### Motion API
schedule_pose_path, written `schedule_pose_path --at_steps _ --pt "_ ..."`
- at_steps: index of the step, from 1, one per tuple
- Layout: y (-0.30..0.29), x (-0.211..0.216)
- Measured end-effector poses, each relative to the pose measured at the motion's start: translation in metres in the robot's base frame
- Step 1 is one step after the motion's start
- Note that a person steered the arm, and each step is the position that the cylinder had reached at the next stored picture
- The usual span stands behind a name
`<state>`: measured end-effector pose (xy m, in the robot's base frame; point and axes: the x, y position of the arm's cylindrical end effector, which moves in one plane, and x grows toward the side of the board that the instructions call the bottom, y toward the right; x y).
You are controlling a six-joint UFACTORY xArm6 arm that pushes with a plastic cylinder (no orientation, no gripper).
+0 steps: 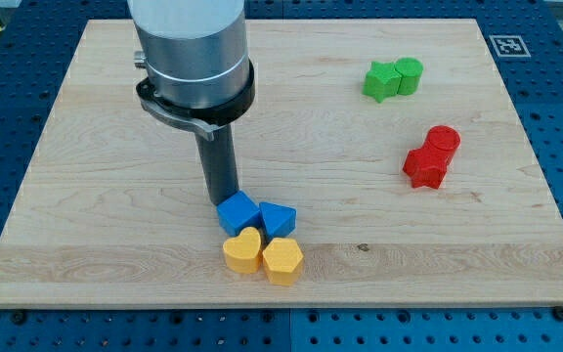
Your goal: Move red star towards center
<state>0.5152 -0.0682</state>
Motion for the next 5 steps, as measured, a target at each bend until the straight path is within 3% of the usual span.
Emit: schedule_pose_path --at_steps 2,3,4,5 --pt "0.000 -0.003" --pt "0.000 -0.046" --pt "0.028 -0.049" --pt "0.071 -0.013"
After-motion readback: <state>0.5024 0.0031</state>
